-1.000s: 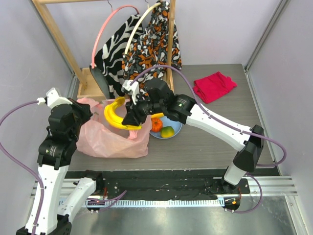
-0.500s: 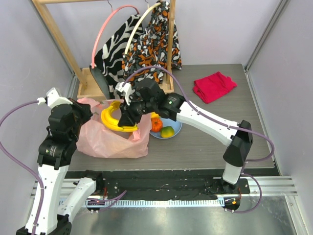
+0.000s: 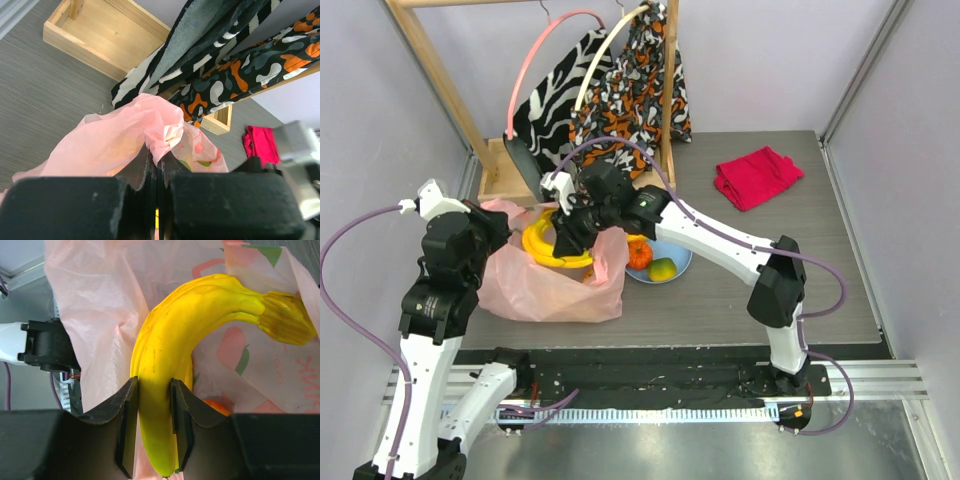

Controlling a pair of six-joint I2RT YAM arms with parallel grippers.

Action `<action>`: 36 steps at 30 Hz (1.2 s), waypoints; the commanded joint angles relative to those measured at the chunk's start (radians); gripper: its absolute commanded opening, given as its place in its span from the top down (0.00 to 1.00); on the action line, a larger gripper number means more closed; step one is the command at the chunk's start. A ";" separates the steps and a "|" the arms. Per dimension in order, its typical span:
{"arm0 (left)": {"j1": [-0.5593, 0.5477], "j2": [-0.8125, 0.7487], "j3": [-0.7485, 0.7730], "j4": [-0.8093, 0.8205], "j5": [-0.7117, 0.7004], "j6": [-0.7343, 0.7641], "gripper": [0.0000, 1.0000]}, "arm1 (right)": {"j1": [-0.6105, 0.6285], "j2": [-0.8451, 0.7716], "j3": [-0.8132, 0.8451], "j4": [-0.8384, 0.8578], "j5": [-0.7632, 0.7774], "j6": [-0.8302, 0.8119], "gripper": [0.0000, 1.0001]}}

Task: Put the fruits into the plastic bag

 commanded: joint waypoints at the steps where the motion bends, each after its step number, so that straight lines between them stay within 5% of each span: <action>1: 0.006 -0.011 -0.001 0.041 0.010 -0.013 1.00 | -0.022 0.024 0.083 -0.020 0.015 -0.035 0.99; 11: 0.006 -0.016 -0.037 0.074 0.048 -0.037 1.00 | -0.028 0.157 0.198 -0.141 -0.074 -0.041 0.99; 24: 0.006 -0.002 -0.044 0.082 0.050 -0.040 1.00 | 0.012 0.134 0.097 -0.249 -0.016 -0.153 0.99; 31: 0.007 -0.001 -0.021 0.067 0.038 -0.036 1.00 | 0.012 0.116 0.091 -0.246 -0.004 -0.157 0.66; 36: 0.006 -0.011 -0.014 0.041 0.022 -0.024 1.00 | 0.007 0.111 0.134 -0.244 0.000 -0.144 0.54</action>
